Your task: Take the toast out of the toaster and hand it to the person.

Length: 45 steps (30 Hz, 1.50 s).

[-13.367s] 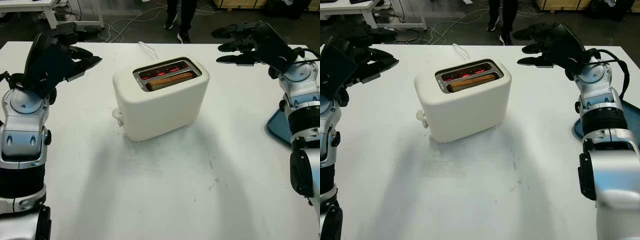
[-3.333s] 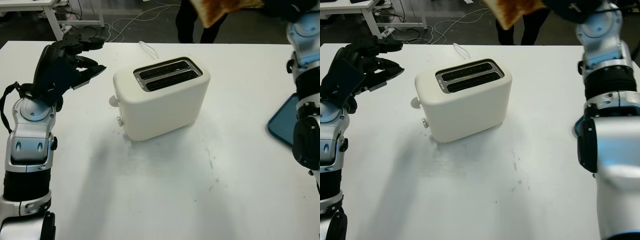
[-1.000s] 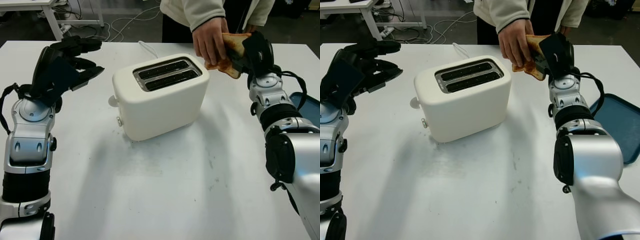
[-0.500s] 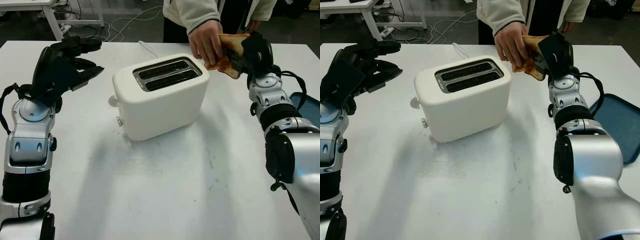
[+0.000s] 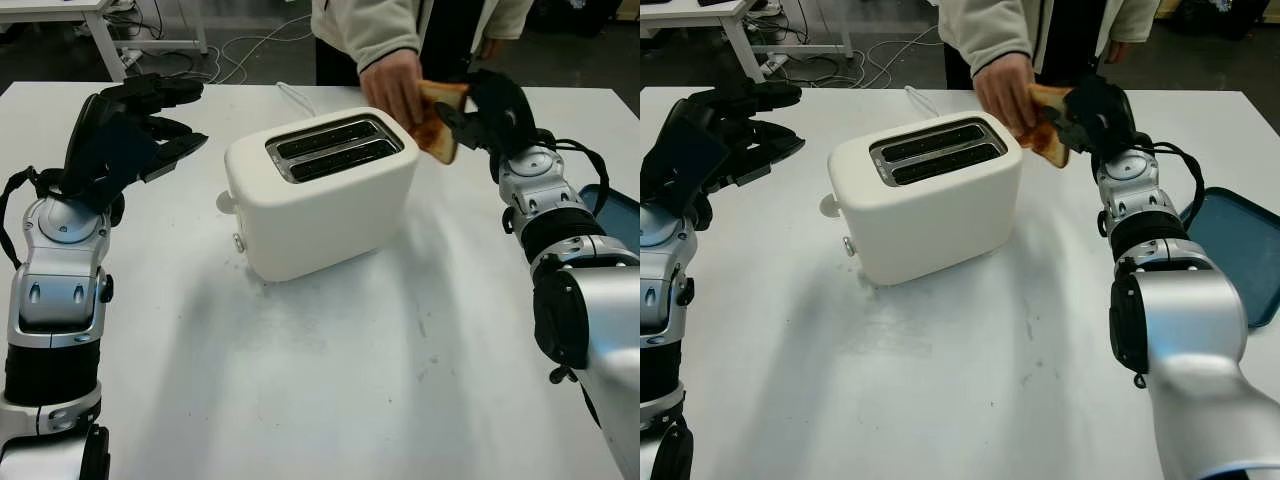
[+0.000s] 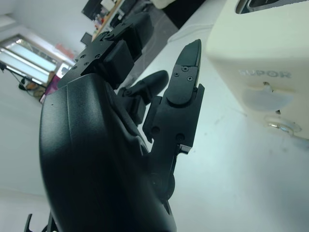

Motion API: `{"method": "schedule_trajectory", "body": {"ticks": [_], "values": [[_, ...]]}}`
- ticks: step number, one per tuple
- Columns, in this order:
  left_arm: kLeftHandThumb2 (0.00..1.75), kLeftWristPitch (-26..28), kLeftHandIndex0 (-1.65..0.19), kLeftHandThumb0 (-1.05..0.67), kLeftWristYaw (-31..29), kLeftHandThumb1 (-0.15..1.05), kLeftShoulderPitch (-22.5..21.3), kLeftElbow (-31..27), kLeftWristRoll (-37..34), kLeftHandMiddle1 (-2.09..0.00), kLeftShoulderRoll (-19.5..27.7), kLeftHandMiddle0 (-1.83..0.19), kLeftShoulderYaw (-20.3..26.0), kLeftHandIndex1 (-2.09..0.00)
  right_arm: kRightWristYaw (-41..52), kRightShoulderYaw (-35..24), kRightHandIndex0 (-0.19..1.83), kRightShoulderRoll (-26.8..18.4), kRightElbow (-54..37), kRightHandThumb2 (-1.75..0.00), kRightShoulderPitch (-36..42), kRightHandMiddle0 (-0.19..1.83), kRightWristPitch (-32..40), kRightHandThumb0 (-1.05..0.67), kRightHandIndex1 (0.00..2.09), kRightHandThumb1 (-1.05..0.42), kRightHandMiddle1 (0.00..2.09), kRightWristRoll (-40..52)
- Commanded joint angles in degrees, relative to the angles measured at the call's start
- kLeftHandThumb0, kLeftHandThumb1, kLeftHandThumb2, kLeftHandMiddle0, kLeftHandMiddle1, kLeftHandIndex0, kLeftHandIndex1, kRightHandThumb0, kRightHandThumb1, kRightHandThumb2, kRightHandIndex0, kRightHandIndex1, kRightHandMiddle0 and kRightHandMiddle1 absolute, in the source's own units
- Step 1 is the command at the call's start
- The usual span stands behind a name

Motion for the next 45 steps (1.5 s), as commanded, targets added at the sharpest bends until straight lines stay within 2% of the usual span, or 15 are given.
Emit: {"method": "schedule_trajectory", "body": {"ticks": [1,11,16,19,22,25,28,32,36,41,45], "values": [[0.03,-0.25,-0.66,-0.25,0.2,0.92,0.64,-0.54,0.4,-0.84,0.33,-0.46,-0.13,-0.25,-1.53,0.09,0.1,-0.61,-1.61,-0.39,1.36,0.1,0.06,-0.65,0.01,-0.92,0.0,-0.03],[0.05,1.69,-0.65,-0.26,0.67,0.92,2.29,-3.08,-0.22,-0.83,-0.68,-0.45,0.42,-0.23,-1.67,-1.83,0.02,-0.4,-9.17,-0.36,8.27,0.04,-3.21,-0.55,0.0,-0.92,0.0,3.25],[0.05,1.39,-0.65,-0.26,0.57,0.92,4.75,-5.38,-1.21,-0.83,-1.64,-0.45,1.35,-0.22,-0.94,-2.63,0.03,0.03,-20.38,-0.35,16.99,0.06,-5.55,-0.63,0.01,-0.92,0.01,4.61],[0.05,0.93,-0.64,-0.3,1.4,0.92,7.81,-8.16,-1.51,-0.83,-3.1,-0.44,2.0,-0.21,-0.01,-4.39,0.11,2.01,-30.23,-0.28,25.2,0.09,-6.46,-0.71,0.04,-0.92,0.02,8.03],[0.06,1.05,-0.62,-0.32,2.69,0.92,11.44,-12.14,-2.76,-0.82,-6.14,-0.42,2.68,-0.2,0.33,-4.39,0.12,3.65,-41.83,-0.32,34.02,0.13,-4.42,-0.73,0.04,-0.92,0.03,9.03],[0.08,2.65,-0.58,-0.29,3.69,0.92,15.97,-16.61,-5.43,-0.82,-9.93,-0.36,3.69,-0.18,1.21,-3.98,0.1,6.67,-57.12,-0.4,44.71,0.14,0.68,-0.71,0.02,-0.92,0.02,11.22],[0.1,3.78,-0.55,-0.34,4.7,0.92,19.99,-20.01,-5.7,-0.79,-12.07,-0.32,3.45,-0.16,1.48,-3.47,0.09,10.34,-68.75,-0.45,52.9,0.12,5.22,-0.65,0.01,-0.92,0.01,14.14],[0.16,5.24,-0.49,-0.34,7.01,0.92,24.77,-24.41,-6.34,-0.69,-15.78,-0.28,2.66,-0.1,5.29,-3.32,0.03,14.76,-83.26,-0.53,62.11,0.04,16.71,-0.72,0.0,-0.92,0.0,26.21],[0.2,0.01,-0.47,-0.35,8.83,0.92,29.37,-25.54,-5.88,-0.57,-19.35,-0.3,0.94,-0.06,5.35,-2.21,0.0,16.26,-93.91,-0.56,66.97,0.0,25.66,-0.75,0.0,-0.92,0.0,31.59],[0.24,-9.29,-0.44,-0.4,11.87,0.92,35.84,-22.97,-2.34,-0.53,-22.99,-0.29,-4.51,-0.03,3.08,0.14,0.02,20.45,-97.83,-0.53,71.19,0.01,26.62,-0.69,0.01,-0.92,0.0,31.69],[0.27,-16.21,-0.42,-0.42,13.1,0.92,38.72,-19.54,-1.57,-0.51,-24.86,-0.28,-6.65,-0.02,3.47,1.73,0.03,20.72,-98.71,-0.54,73.4,0.0,27.09,-0.69,0.01,-0.92,0.0,31.01]]}}
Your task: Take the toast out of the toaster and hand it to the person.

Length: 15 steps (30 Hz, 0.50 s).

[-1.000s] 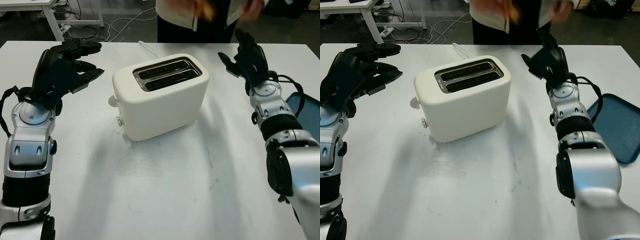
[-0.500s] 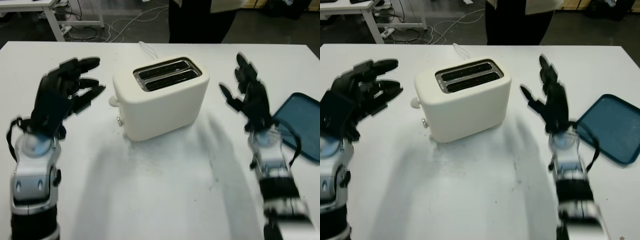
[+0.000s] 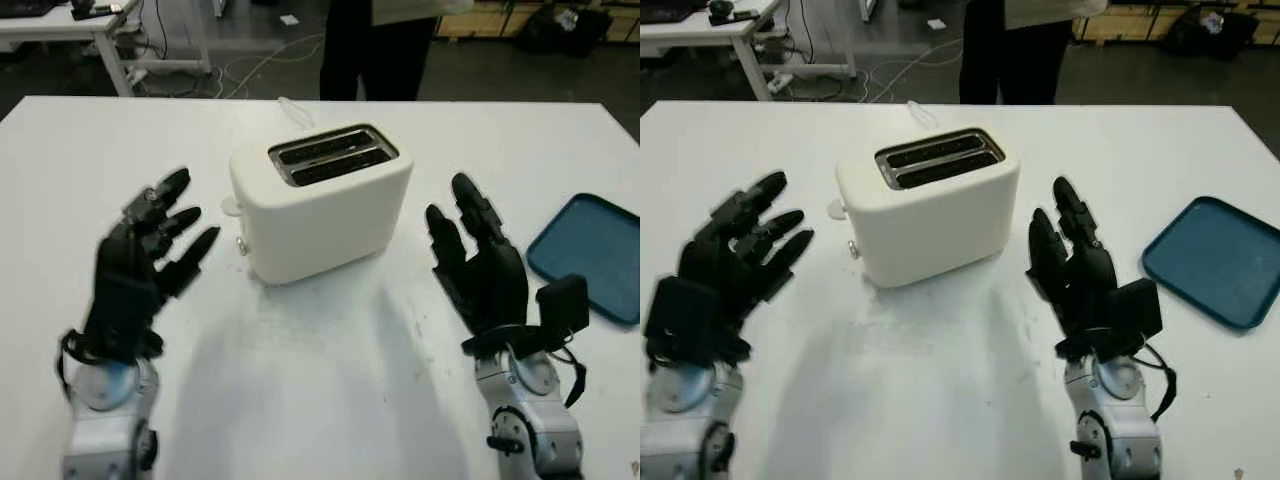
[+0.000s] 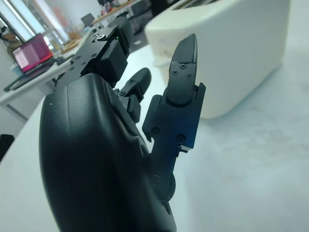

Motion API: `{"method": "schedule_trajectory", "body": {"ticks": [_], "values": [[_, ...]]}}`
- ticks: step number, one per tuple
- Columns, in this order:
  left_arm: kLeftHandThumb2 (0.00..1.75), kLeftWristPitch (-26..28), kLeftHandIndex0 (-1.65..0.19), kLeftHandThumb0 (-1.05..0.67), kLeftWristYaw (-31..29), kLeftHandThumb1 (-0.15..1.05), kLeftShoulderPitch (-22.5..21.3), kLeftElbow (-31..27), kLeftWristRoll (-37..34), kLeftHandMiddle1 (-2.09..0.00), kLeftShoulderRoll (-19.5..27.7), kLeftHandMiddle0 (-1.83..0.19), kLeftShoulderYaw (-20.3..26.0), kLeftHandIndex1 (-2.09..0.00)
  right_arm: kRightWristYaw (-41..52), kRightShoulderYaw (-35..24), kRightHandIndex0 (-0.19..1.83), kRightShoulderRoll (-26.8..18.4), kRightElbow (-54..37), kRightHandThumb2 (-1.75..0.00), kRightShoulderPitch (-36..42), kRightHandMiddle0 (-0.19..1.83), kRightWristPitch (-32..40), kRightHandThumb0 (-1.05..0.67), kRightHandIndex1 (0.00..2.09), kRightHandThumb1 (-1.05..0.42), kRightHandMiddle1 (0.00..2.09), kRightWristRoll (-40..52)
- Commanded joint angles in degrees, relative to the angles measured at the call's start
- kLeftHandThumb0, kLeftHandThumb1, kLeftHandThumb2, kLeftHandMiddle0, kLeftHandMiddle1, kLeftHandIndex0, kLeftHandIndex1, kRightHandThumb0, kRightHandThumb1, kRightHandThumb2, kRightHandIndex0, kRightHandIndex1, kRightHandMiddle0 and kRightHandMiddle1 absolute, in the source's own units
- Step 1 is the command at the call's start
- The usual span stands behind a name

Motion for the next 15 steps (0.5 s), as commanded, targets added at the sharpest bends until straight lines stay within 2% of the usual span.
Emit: {"method": "schedule_trajectory", "body": {"ticks": [1,5,15], "values": [[0.27,-3.87,-0.42,-0.42,1.13,0.92,1.24,1.74,0.83,-0.51,-1.01,-0.28,-0.93,-0.02,0.1,0.29,0.03,0.13,-1.05,-0.54,0.91,0.01,0.89,-0.69,0.01,-0.92,0.0,-0.23],[0.27,-5.42,-0.42,-0.42,2.43,0.92,2.86,2.86,0.34,-0.5,-2.91,-0.26,-2.15,-0.01,-0.28,0.36,0.03,0.6,-1.72,-0.53,1.19,0.01,2.9,-0.69,0.01,-0.92,0.0,1.16],[0.28,-5.99,-0.44,-0.44,2.6,0.92,2.77,3.72,0.26,-0.52,-2.9,-0.27,-2.41,-0.02,0.18,0.37,0.03,1.64,-0.61,-0.55,0.78,0.01,2.51,-0.68,0.01,-0.92,0.0,0.53]]}}
